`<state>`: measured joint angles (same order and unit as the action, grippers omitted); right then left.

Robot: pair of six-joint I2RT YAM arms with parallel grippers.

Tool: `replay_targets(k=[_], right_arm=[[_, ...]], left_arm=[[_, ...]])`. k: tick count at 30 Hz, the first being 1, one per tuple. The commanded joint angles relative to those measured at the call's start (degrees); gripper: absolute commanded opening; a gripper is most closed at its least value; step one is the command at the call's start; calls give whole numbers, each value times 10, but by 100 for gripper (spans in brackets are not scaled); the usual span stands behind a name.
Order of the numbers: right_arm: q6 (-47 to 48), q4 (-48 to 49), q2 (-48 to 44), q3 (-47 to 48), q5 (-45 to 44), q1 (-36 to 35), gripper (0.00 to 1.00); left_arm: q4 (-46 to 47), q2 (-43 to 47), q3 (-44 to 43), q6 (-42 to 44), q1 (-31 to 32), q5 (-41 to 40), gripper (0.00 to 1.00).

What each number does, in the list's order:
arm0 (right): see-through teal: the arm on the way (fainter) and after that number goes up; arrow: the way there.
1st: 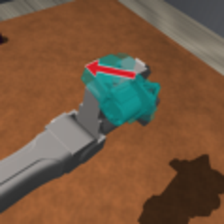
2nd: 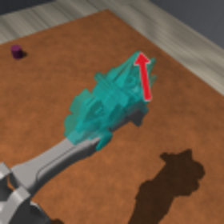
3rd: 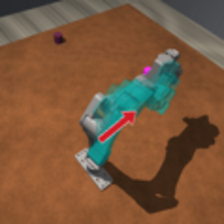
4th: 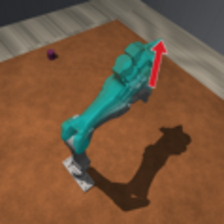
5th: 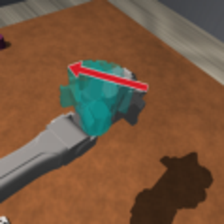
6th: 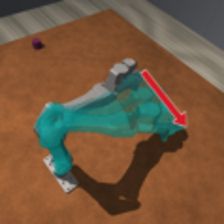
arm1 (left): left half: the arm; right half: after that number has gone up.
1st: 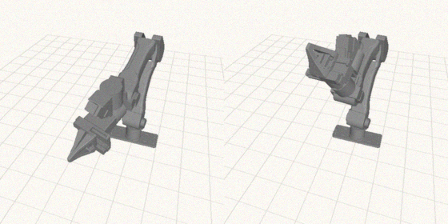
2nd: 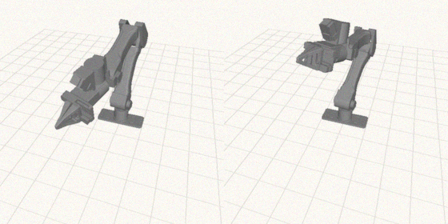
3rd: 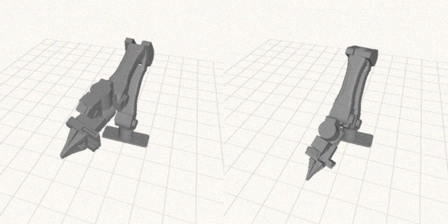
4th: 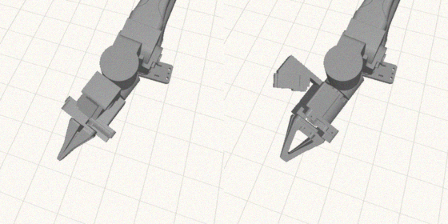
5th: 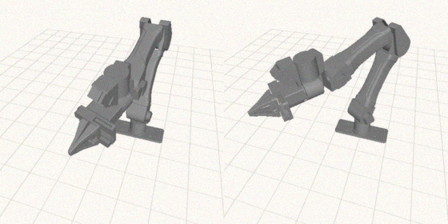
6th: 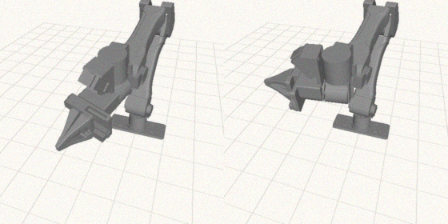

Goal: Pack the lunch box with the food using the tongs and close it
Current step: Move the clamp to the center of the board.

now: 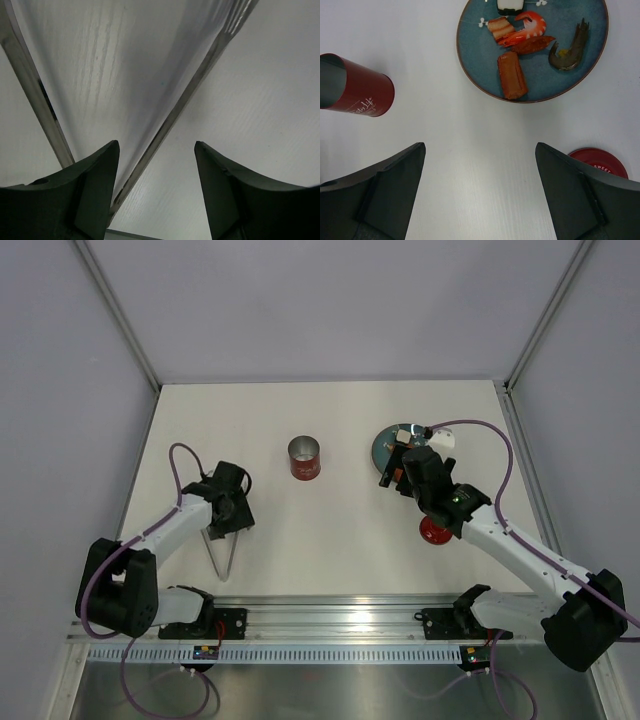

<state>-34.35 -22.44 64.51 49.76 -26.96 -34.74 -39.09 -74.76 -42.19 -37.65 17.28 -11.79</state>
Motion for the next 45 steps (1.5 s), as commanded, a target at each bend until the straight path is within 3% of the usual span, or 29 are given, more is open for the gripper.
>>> replay_targets(k=[1,4,15,24,34,45], right_arm=[[-2,19,-11,-1,4,-3,99],[-3,20,-12,-2,5,-3,99],[-13,10,-27,-5,4,-4,99],[9,-37,-52,10,-34,-3,99],[20,-167,-78,66,-81,-3,99],[-3,-218,-139,71,-105,-4,99]], left_arm=[[33,8,23,-37,1,-13,65],[42,3,38,-42,1,-15,62],[43,11,15,-45,43,-7,0],[17,-9,-71,-131,144,34,0],[43,-124,-184,-228,330,25,0],[66,-249,-303,-253,414,54,0]])
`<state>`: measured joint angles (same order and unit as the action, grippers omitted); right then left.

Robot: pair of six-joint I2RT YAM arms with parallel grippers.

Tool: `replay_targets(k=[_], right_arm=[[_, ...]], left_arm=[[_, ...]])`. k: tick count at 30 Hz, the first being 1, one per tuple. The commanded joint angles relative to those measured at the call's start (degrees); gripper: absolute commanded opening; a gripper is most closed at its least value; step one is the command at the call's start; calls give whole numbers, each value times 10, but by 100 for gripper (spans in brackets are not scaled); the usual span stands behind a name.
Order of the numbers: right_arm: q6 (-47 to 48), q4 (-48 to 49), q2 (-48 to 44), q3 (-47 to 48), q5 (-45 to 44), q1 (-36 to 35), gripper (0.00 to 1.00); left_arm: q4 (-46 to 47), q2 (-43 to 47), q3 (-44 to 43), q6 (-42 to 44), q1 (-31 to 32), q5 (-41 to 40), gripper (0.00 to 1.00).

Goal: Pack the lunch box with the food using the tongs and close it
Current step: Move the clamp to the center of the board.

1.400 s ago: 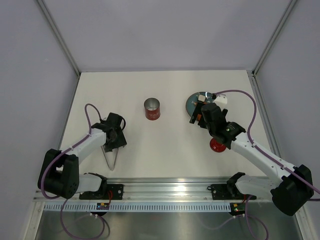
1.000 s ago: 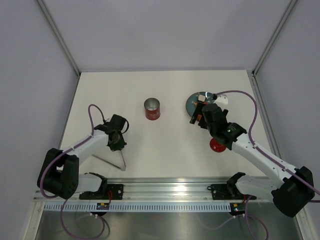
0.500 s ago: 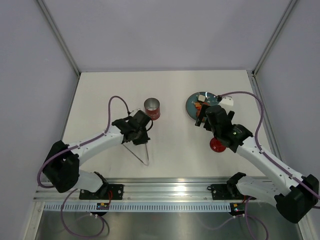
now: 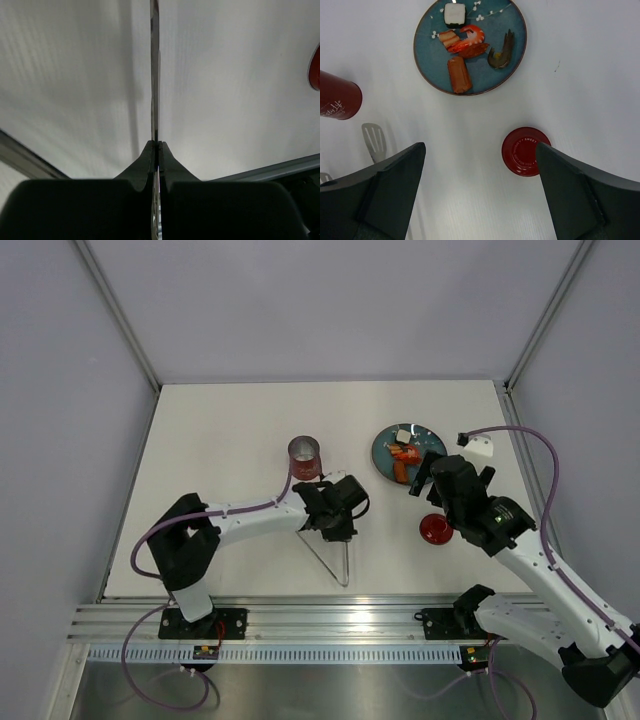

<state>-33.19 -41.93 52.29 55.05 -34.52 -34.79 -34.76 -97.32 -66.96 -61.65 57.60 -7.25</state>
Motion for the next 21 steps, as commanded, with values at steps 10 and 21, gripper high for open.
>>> replay_targets(k=[10,21], right_arm=[[-36,-36,-47,11,-34,-3,100],[-50,-61,-60,12,-36,-4,99]], left_arm=[[28,-135,-180,0,18,-21,0],[50,-167,-208,22,15,-8,63]])
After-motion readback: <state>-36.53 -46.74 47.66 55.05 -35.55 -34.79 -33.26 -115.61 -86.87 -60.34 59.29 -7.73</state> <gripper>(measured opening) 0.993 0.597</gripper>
